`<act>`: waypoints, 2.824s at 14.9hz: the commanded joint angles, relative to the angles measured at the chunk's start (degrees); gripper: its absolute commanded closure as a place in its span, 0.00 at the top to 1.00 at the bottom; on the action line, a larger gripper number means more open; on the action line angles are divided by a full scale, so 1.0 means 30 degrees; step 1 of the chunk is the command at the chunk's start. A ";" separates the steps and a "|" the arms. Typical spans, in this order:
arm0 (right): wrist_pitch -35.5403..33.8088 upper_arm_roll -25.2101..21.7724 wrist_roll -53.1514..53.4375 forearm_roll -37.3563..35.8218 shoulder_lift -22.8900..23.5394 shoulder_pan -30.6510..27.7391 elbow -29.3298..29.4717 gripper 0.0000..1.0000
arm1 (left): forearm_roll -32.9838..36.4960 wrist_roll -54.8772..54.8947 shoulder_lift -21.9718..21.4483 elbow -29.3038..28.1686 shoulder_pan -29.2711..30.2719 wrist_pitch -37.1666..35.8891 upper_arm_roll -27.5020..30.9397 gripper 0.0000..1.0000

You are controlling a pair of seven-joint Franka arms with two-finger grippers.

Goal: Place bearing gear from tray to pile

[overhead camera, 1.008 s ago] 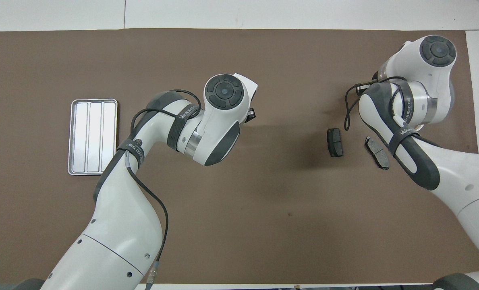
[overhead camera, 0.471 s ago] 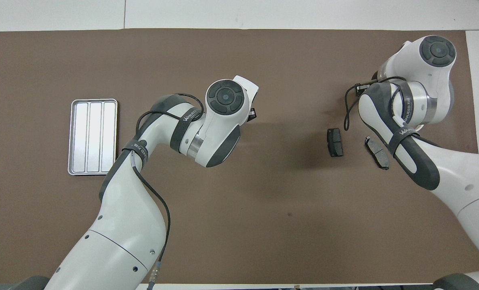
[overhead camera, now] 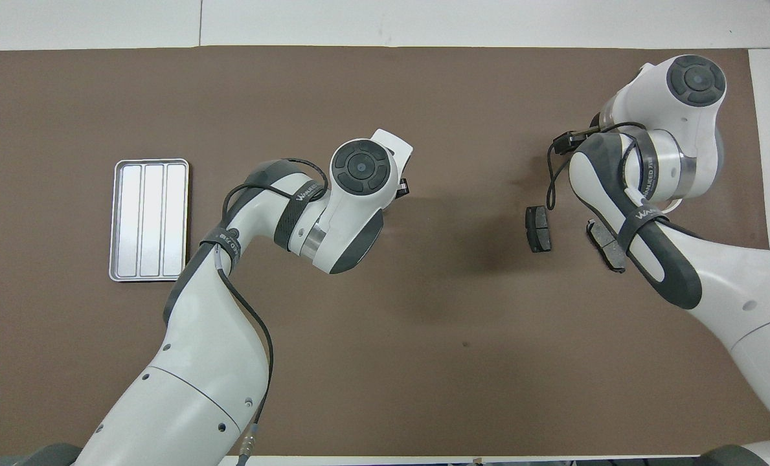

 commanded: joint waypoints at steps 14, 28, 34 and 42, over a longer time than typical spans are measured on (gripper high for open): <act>-0.4932 0.0276 1.1165 0.0927 -0.3912 0.4906 -0.0079 1.00 | 0.0960 0.7755 -0.3622 -0.1163 0.6324 -0.3194 0.0641 1.00; -0.3615 0.0218 2.2720 0.0783 -0.0168 1.0244 0.2377 1.00 | -0.2060 1.8601 -0.6523 -0.3943 1.2808 -0.3693 0.0641 1.00; -0.3555 0.0159 2.3718 0.0576 0.2121 1.0888 0.4810 1.00 | -0.2089 1.8898 -0.6670 -0.4297 1.2898 -0.3370 0.0699 1.00; -0.3408 0.0042 2.3749 0.0459 0.3792 1.0859 0.5985 1.00 | -0.2060 1.8897 -0.7049 -0.4825 1.2370 -0.2666 0.0699 1.00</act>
